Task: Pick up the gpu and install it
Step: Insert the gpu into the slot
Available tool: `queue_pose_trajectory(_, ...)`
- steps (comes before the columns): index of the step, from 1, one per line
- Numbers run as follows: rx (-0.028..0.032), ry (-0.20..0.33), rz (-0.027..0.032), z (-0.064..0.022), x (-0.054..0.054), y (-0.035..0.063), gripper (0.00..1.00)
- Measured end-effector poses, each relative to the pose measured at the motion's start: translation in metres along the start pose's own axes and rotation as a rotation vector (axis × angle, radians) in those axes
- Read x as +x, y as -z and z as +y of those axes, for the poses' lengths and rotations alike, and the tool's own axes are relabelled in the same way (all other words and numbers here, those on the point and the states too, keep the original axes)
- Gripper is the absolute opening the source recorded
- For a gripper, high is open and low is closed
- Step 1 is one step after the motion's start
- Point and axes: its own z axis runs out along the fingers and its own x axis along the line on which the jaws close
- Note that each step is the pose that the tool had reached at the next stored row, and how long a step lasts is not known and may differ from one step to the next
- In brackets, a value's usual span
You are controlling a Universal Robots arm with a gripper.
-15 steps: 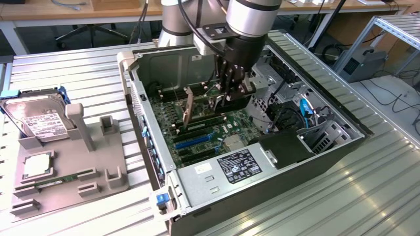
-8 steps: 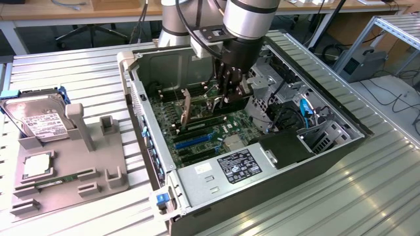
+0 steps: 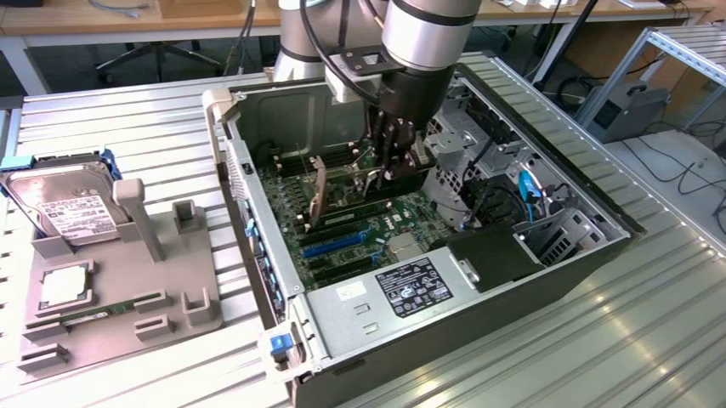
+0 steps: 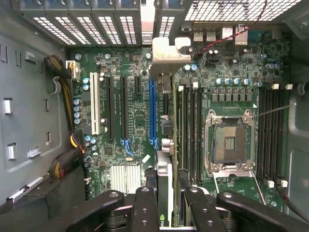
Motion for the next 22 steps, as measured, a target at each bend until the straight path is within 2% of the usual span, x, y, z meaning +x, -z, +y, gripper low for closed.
queue_pose_trajectory(8, 0.0, 0.0, 0.0001, 0.0049, 0.0, -0.0013, 0.27)
queue_pose_trajectory(16, 0.0002, 0.0, -0.0001, 0.0152, 0.003, -0.004, 0.27)
queue_pose_trajectory(22, 0.0002, 0.0, 0.0, 0.0199, 0.004, -0.0134, 0.27)
